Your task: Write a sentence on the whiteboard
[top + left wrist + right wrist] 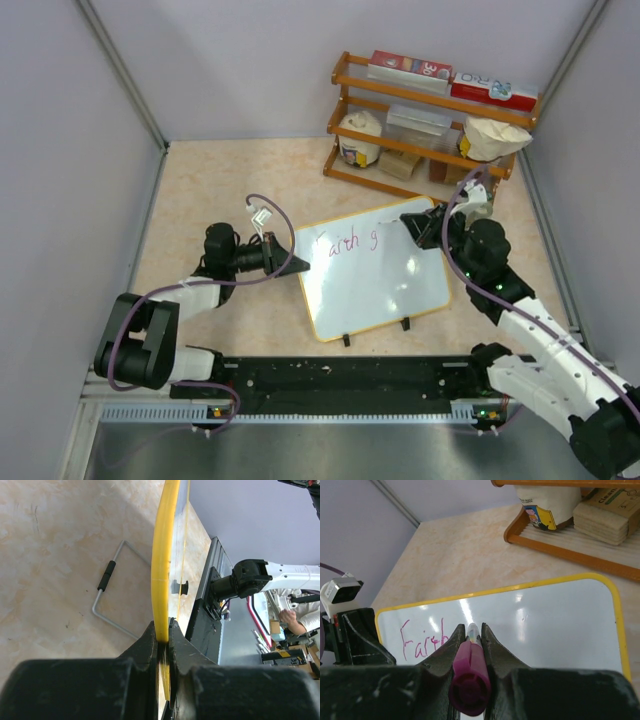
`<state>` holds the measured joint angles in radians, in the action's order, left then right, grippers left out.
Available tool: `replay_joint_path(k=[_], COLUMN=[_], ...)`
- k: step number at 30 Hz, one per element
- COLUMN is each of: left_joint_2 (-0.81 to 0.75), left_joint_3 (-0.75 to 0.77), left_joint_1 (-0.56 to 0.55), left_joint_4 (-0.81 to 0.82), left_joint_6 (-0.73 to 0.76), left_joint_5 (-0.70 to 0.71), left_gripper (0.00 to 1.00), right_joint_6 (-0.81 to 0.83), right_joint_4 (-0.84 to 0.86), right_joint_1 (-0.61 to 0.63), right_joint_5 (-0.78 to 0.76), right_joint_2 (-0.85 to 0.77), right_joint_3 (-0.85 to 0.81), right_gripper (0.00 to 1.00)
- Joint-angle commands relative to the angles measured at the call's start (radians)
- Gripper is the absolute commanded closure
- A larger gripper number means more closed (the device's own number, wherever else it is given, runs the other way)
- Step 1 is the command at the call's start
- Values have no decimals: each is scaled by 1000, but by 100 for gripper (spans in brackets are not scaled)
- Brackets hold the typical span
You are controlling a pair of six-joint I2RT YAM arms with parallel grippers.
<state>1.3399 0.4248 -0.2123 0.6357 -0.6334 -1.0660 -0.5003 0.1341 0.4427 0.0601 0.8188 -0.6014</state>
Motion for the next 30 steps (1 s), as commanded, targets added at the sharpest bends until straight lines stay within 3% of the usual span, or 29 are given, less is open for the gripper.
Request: replay_joint_path(k=[1,30], left_joint_2=[11,12], left_joint_3=[17,17], left_joint_1=[-16,-16], left_joint_4=[13,13], left_joint_6=[78,78], left_joint_5=[6,6], left_gripper=[100,100], right_joint_6=[35,40], right_joint_4=[21,-21], right_joint_1=[-7,-7], right_joint_5=[-31,7], right_joint_2=[31,25], right_joint_3=[-51,37], right_gripper=[100,100])
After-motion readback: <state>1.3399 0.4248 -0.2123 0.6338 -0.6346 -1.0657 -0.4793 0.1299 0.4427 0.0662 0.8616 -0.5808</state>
